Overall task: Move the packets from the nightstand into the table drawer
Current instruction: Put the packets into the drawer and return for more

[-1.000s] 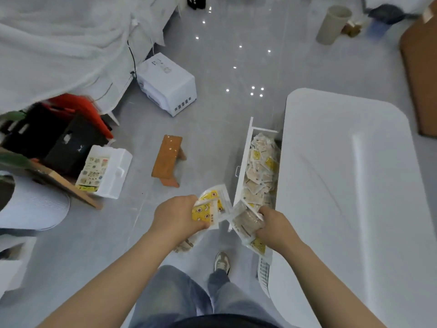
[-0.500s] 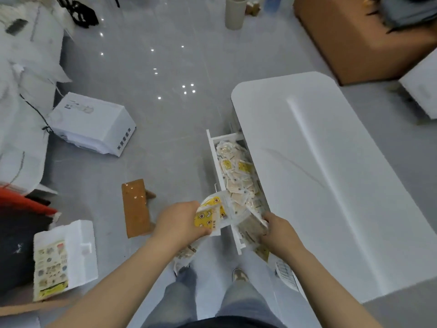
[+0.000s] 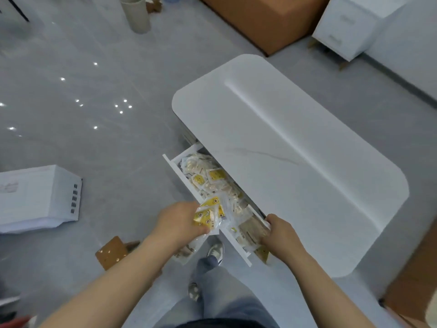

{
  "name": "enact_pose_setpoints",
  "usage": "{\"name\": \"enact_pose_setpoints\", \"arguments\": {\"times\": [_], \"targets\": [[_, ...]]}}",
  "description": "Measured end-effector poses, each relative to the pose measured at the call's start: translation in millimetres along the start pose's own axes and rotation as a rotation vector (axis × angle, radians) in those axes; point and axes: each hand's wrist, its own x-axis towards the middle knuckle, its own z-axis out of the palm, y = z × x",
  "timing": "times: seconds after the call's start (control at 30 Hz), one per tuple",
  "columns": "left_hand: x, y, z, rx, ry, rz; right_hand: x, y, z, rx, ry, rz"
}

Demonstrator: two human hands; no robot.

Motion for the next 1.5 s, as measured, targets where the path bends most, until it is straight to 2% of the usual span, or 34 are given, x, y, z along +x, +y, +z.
{"name": "enact_pose_setpoints", "arguments": {"times": [0.5,0.9,1.07,1.33,1.5], "targets": [[110.3,25.1,-43.0,0.249,-0.092,0.311,36.0,-5.3,-12.7,0.277,0.073,0.264],[210.5,-21.2,-32.2,0.357,-0.213,0.601,64.3,-57.1,63.0,0.487,0.227,0.561],[251.4,-35.2,4.6,0.305,-0.146,0.618,106.0,-54.6,95.0,0.541,0.302,0.578],[325.9,-50.4,119.3,0.233,-0.131,0.616,194.3,-3.8,176.8,0.594,0.372,0.605],[385.4,-63.3,192.4,0.249,-0.040,0.730,258.2,33.9,233.2,0.571,0.414,0.600]]}}
